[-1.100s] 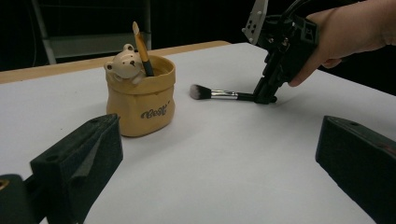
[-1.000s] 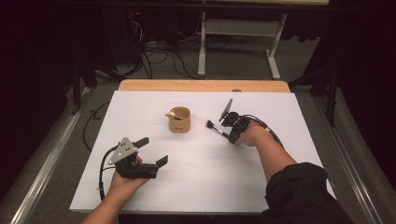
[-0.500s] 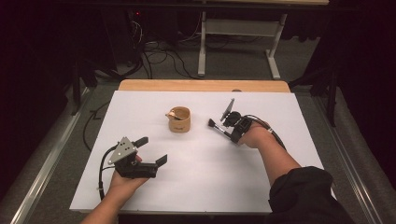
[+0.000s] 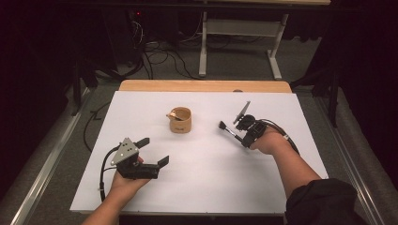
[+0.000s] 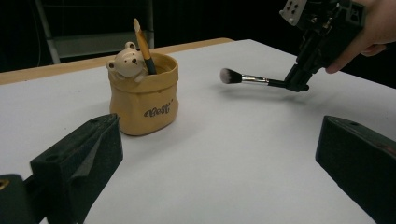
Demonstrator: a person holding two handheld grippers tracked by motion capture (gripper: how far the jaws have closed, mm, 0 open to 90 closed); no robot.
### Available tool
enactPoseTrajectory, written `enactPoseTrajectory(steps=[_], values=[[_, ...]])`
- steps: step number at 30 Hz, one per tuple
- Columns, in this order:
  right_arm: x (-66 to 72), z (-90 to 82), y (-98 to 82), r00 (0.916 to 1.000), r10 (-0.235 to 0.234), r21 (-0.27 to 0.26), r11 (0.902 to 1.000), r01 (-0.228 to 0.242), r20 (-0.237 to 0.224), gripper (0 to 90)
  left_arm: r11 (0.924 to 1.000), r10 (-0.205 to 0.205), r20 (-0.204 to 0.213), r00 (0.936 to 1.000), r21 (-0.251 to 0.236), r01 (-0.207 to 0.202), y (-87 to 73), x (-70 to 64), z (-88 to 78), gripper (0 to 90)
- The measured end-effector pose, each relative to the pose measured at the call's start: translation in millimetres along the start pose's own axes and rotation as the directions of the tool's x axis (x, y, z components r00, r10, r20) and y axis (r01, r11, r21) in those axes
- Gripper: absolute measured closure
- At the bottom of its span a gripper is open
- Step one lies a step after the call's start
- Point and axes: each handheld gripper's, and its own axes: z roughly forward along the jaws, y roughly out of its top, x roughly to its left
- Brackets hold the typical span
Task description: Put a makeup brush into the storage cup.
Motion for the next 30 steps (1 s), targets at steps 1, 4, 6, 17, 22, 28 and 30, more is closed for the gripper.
enactPoseTrajectory(steps=[1,4,6,17,22,28,30], values=[[-0.5,-0.3,-2.3,1.0000,0.002,-0.005,1.0000,-0.002,0.004,81.9,1.0000,0.000,0.000,1.0000,0.000,0.000,-0.1,0.1,0.2,1.1],[-1.9,-1.9,-8.7,1.0000,0.004,-0.012,0.9999,-0.004,0.003,81.9,1.0000,0.001,-0.005,1.0000,-0.001,-0.001,-0.4,0.0,0.8,0.4],[-2.3,-2.4,-13.2,0.9999,0.016,-0.016,0.9997,-0.016,0.005,82.0,1.0000,0.003,-0.006,1.0000,0.001,-0.003,-0.4,0.1,1.1,0.4],[-1.6,-2.0,-35.3,0.9986,0.051,-0.035,0.9981,-0.051,0.011,81.9,1.0000,0.001,-0.014,0.9999,-0.006,-0.001,-0.3,-0.5,0.7,0.0],[-1.8,-3.2,-39.4,0.9980,0.062,-0.059,0.9964,-0.061,0.015,81.9,1.0000,-0.001,-0.016,0.9999,-0.007,0.001,-0.6,0.0,0.6,0.0],[-1.7,-5.2,-43.1,0.9966,0.080,-0.102,0.9917,-0.078,0.017,81.9,1.0000,0.001,-0.014,0.9999,-0.005,-0.001,-0.7,-0.2,1.1,0.0],[-1.6,-5.1,-44.0,0.9962,0.086,-0.116,0.9896,-0.084,0.010,81.9,1.0000,-0.002,-0.014,0.9999,-0.007,0.001,-0.6,0.0,0.9,0.0]])
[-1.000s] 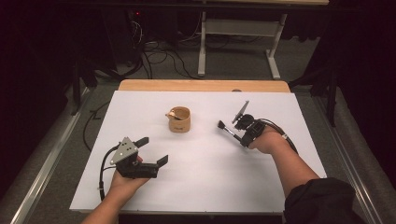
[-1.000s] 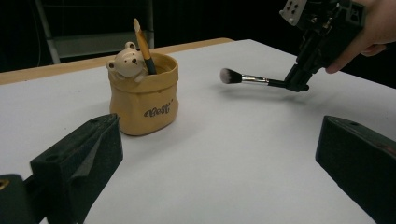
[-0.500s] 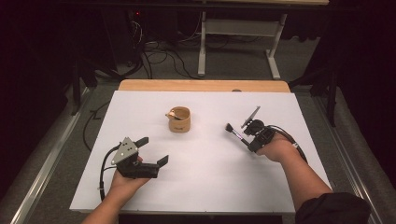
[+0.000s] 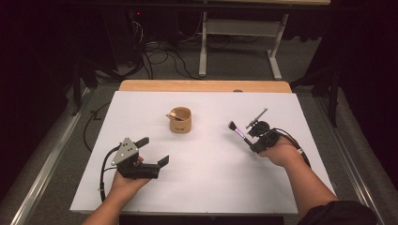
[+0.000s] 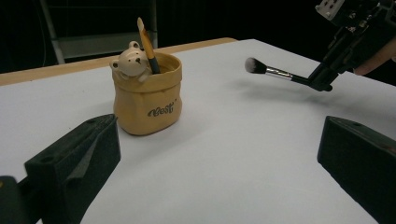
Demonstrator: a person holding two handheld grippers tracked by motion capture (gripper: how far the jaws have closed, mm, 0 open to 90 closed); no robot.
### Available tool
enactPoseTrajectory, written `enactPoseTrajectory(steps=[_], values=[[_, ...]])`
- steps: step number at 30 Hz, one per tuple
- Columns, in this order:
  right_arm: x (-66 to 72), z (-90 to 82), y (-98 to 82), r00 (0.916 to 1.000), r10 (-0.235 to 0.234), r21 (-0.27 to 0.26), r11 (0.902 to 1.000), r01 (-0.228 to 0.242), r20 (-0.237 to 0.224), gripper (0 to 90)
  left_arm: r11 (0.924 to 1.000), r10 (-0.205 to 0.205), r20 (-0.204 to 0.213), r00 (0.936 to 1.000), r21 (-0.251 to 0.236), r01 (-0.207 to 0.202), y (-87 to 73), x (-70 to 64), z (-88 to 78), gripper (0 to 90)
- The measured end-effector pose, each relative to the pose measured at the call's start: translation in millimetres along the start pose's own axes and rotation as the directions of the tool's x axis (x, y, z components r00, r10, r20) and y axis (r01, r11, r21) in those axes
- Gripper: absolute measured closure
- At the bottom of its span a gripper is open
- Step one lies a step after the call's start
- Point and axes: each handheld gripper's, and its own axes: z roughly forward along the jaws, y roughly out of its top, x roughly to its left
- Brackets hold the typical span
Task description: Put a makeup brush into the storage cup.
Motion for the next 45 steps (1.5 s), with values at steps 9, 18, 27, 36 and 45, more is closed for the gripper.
enactPoseTrajectory(steps=[9,18,27,36,45], values=[[0.3,3.8,-2.7,0.9995,0.031,-0.068,0.9972,-0.031,0.006,81.9,1.0000,0.001,0.003,1.0000,-0.002,-0.001,0.4,0.2,-0.9,0.0],[-0.3,10.2,-10.1,0.9974,0.069,-0.162,0.9841,-0.072,-0.020,81.9,1.0000,0.000,0.003,1.0000,-0.001,0.000,0.2,0.4,-0.4,0.0],[0.7,16.3,-21.5,0.9948,0.094,-0.270,0.9576,-0.101,-0.041,82.0,1.0000,-0.001,0.002,1.0000,0.005,0.001,0.0,0.1,0.1,0.0],[6.0,20.7,-28.8,0.9946,0.102,-0.385,0.9177,-0.100,-0.014,81.9,0.9999,-0.012,0.004,0.9999,0.011,0.011,-1.3,1.1,0.6,0.0],[14.7,25.8,-36.4,0.9940,0.109,-0.515,0.8526,-0.089,0.009,81.9,0.9997,-0.019,0.004,0.9998,0.016,0.019,-2.7,1.8,1.6,0.0]])
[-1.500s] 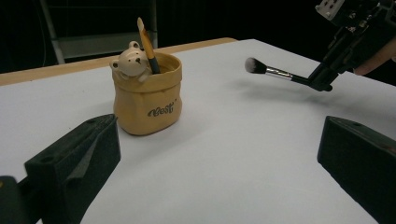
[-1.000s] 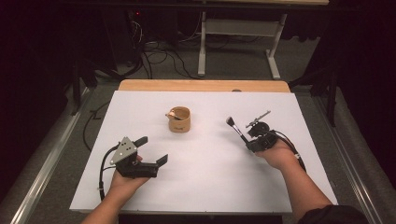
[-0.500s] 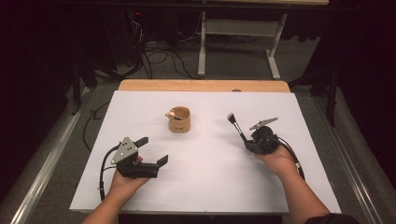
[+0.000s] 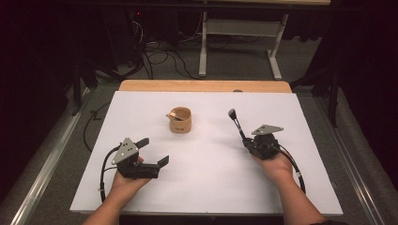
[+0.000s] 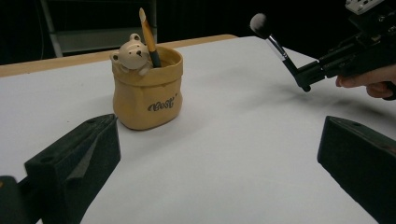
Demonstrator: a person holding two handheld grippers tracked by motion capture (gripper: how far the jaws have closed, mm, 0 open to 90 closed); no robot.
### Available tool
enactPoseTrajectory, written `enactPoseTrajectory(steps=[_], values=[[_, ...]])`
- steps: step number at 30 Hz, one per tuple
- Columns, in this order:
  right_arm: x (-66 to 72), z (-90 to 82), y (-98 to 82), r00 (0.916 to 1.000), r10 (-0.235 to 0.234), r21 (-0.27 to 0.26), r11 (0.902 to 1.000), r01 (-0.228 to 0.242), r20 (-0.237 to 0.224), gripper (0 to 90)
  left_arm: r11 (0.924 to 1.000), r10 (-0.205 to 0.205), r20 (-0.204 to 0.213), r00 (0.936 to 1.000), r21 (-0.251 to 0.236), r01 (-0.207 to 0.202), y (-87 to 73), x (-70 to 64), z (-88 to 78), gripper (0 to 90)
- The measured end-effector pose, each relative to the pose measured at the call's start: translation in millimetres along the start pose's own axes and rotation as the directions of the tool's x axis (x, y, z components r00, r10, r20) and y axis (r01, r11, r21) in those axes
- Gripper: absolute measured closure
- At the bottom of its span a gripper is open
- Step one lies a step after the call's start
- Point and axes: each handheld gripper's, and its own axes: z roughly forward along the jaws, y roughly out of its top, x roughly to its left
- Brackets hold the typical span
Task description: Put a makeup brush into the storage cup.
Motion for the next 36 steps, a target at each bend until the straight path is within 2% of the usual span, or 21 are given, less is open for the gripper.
enactPoseTrajectory(steps=[6,7,13,19,25,29,32,34,36], values=[[2.2,1.5,-9.8,0.9997,0.024,-0.076,0.9969,-0.023,0.011,81.9,1.0000,-0.006,-0.001,1.0000,0.000,0.006,-0.7,-0.5,0.5,0.0],[2.5,0.8,-11.4,0.9997,0.025,-0.100,0.9947,-0.024,0.008,81.9,1.0000,-0.005,-0.001,1.0000,0.000,0.005,-0.8,-0.6,0.6,0.0],[5.3,-2.3,-18.9,0.9991,0.040,-0.163,0.9859,-0.037,0.011,81.9,1.0000,-0.004,-0.004,1.0000,0.003,0.004,-1.2,0.1,1.1,0.0],[3.3,-5.5,-24.2,0.9975,0.058,-0.225,0.9732,-0.047,0.041,81.9,1.0000,-0.002,-0.008,1.0000,0.009,0.002,-2.0,-0.3,2.3,0.0],[3.5,-6.8,-25.2,0.9975,0.055,-0.251,0.9670,-0.042,0.044,81.9,0.9999,-0.005,-0.006,1.0000,0.015,0.005,-3.2,-1.5,3.3,0.0],[6.0,-6.3,-27.6,0.9972,0.069,-0.263,0.9630,-0.060,0.026,81.9,0.9999,-0.010,-0.006,0.9999,0.014,0.010,-4.0,-1.7,4.4,0.0],[6.1,-8.4,-30.0,0.9963,0.083,-0.286,0.9552,-0.074,0.021,81.8,0.9994,-0.034,0.009,0.9994,0.011,0.034,-4.3,-1.2,4.2,0.2],[5.8,-10.5,-31.0,0.9954,0.094,-0.304,0.9490,-0.085,0.017,81.8,0.9994,-0.033,0.009,0.9994,0.011,0.033,-4.5,-1.5,4.4,0.2],[5.3,-11.6,-32.2,0.9952,0.096,-0.310,0.9468,-0.087,0.015,81.8,0.9994,-0.033,0.008,0.9994,0.014,0.032,-5.0,-1.6,5.2,0.2]])
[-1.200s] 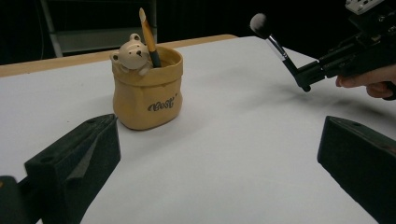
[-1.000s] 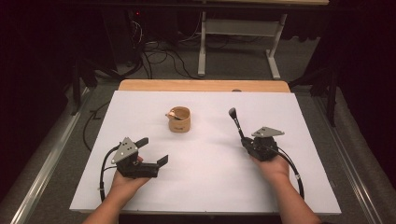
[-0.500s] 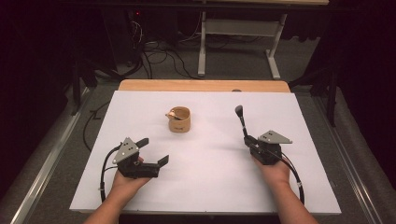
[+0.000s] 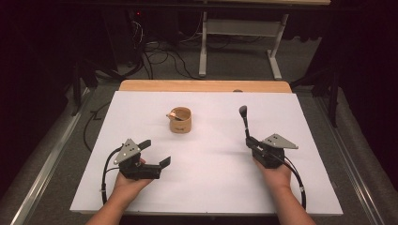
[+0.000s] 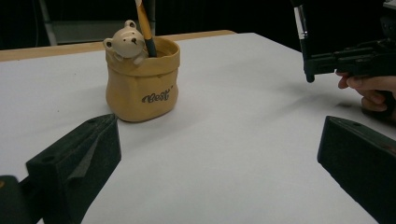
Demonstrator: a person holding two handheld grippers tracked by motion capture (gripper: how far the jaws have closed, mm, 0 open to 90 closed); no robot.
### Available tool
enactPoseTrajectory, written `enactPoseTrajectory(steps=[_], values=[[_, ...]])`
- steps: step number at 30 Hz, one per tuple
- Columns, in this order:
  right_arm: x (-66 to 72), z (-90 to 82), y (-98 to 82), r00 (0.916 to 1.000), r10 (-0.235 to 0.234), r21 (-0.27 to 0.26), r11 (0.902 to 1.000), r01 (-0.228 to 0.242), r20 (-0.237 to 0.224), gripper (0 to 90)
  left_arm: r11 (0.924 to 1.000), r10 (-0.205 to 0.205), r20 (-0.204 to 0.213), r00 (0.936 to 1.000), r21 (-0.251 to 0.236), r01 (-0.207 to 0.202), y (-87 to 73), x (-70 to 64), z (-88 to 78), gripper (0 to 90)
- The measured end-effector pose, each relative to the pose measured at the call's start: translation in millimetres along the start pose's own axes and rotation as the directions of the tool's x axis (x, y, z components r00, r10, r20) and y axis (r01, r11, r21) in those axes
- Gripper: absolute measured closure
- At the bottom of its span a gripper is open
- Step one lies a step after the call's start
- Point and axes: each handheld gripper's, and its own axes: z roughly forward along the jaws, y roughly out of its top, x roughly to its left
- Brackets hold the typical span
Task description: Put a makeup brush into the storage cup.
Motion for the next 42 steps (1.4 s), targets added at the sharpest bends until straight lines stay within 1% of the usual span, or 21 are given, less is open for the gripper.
enactPoseTrajectory(steps=[4,6,9,11,13,16,24,25,26,28,29,34,36,40,42], values=[[-0.9,-0.6,-1.9,1.0000,-0.005,0.001,1.0000,0.005,0.006,81.8,0.9999,0.000,-0.002,1.0000,0.011,0.000,-1.6,0.7,2.0,0.2],[-0.8,-0.8,-2.1,0.9999,-0.012,0.001,0.9999,0.012,0.005,81.8,1.0000,-0.001,0.011,0.9999,0.010,0.001,-2.5,0.8,2.8,0.2],[-0.3,-0.6,-2.5,0.9999,-0.014,-0.004,0.9999,0.014,0.003,81.8,0.9999,0.001,0.018,0.9998,0.012,-0.002,-4.2,-0.2,4.1,0.2],[0.5,-1.0,-2.7,1.0000,-0.009,-0.004,1.0000,0.009,-0.003,81.8,0.9998,0.005,0.017,0.9998,0.018,-0.006,-5.0,-0.6,4.7,0.2],[1.8,-1.5,-2.5,0.9998,-0.020,-0.007,0.9998,0.020,-0.007,81.8,0.9997,0.008,0.015,0.9999,0.023,-0.009,-5.5,-1.0,5.3,0.2],[2.8,-2.4,-2.0,0.9997,-0.013,-0.015,0.9998,0.013,-0.020,81.8,0.9994,0.012,0.019,0.9998,0.034,-0.012,-6.7,-1.4,7.2,0.5],[8.8,-3.4,-1.2,0.9983,-0.035,-0.030,0.9990,0.034,-0.047,81.8,0.9984,0.028,0.022,0.9994,0.048,-0.029,-8.6,-3.4,12.2,0.5],[10.1,-3.4,-1.0,0.9982,-0.034,-0.030,0.9990,0.032,-0.050,81.8,0.9984,0.028,0.023,0.9993,0.049,-0.029,-8.8,-3.5,12.5,0.5],[10.4,-3.3,-0.6,0.9974,-0.046,-0.034,0.9984,0.044,-0.055,81.8,0.9983,0.029,0.021,0.9994,0.049,-0.030,-8.8,-3.6,12.6,0.6],[11.5,-3.9,-0.2,0.9974,-0.042,-0.037,0.9985,0.040,-0.059,81.8,0.9984,0.030,0.016,0.9994,0.048,-0.030,-8.7,-3.5,12.3,1.0],[11.2,-4.1,0.2,0.9967,-0.049,-0.045,0.9979,0.046,-0.064,81.8,0.9985,0.029,0.015,0.9995,0.047,-0.030,-8.6,-3.3,12.2,1.0],[11.6,-6.0,1.2,0.9967,-0.050,-0.055,0.9974,0.047,-0.063,81.8,0.9989,0.026,0.012,0.9996,0.039,-0.027,-8.3,-3.2,11.0,1.0],[13.3,-5.6,1.1,0.9965,-0.049,-0.053,0.9975,0.046,-0.067,81.8,0.9989,0.027,0.014,0.9995,0.038,-0.028,-8.2,-3.4,10.7,1.0],[18.0,-3.0,0.8,0.9944,-0.066,-0.042,0.9972,0.062,-0.083,81.8,0.9989,0.028,0.016,0.9995,0.038,-0.029,-8.2,-3.5,10.8,1.0],[20.7,-1.7,0.7,0.9931,-0.071,-0.045,0.9967,0.067,-0.093,81.8,0.9989,0.027,0.017,0.9995,0.037,-0.028,-8.1,-3.3,10.8,1.0]])
